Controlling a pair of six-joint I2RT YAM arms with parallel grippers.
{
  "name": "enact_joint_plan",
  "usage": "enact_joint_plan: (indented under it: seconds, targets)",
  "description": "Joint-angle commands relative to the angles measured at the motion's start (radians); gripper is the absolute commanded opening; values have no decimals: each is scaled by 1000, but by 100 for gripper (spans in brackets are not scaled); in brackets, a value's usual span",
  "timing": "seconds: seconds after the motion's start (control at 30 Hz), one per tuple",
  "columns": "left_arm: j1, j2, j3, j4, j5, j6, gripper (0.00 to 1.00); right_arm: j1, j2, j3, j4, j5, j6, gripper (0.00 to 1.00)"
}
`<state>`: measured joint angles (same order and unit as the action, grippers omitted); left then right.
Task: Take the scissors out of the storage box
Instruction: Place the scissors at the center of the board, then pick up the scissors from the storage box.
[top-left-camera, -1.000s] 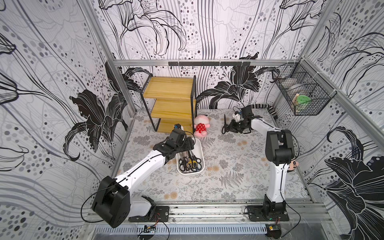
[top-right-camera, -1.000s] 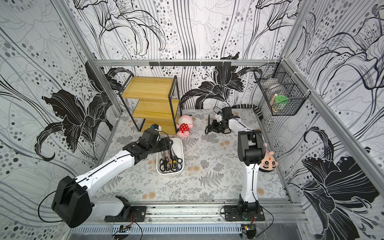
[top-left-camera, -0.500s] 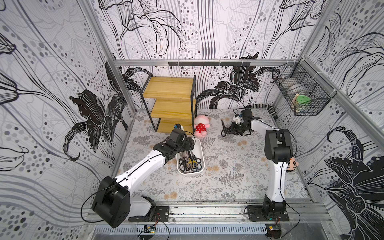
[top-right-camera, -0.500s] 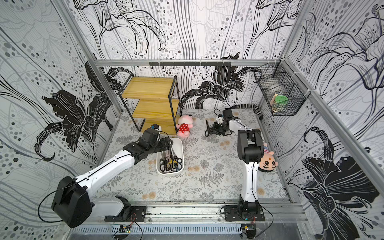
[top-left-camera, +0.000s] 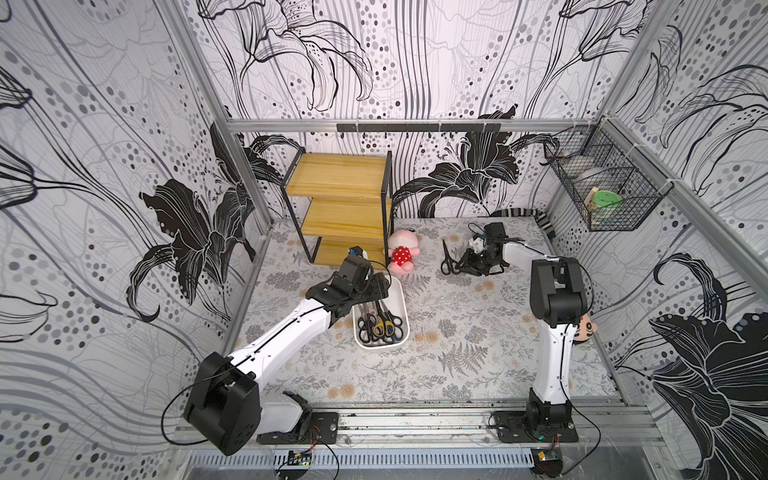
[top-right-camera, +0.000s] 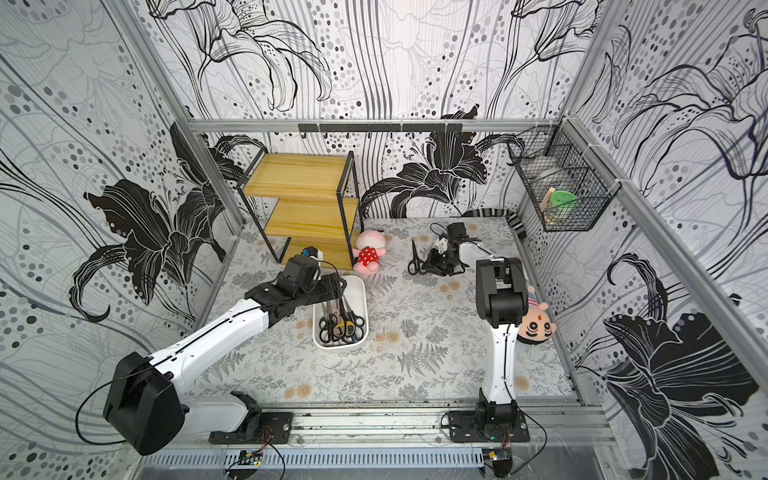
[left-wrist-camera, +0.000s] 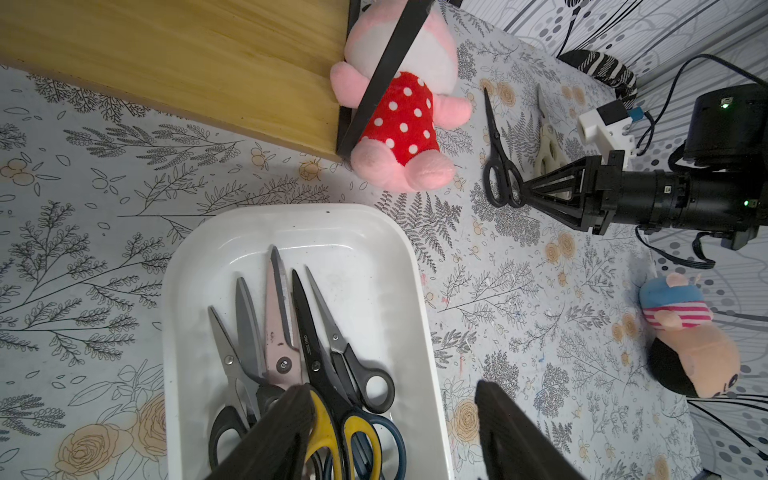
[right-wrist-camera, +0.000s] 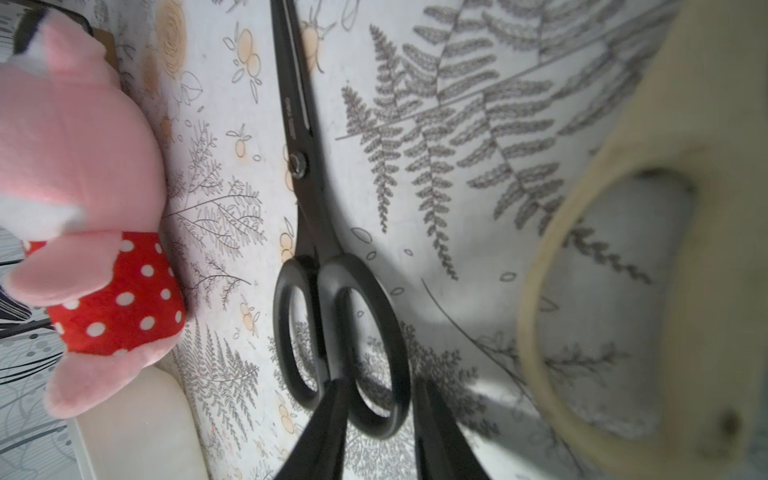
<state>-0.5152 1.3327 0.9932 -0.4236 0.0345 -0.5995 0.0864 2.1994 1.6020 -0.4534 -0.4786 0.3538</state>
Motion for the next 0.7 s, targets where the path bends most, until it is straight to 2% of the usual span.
enact_joint_plan:
  seconds: [0.0,0.2,0.5,0.67]
  targets:
    - [3,12,40,-40,-21,50,68,-2,-95,-37,-33,74,8,34]
    - [-3,14,32,-140,-35,100,65,28,-243,-77,-41,122,32,34]
    - [-69,2,-34,-228,-94,78,51,207,-412,-179,-47,271,116,35]
    - [-93,23,-66,-243,-103,39,50,331,-492,-281,-2,319,215,34]
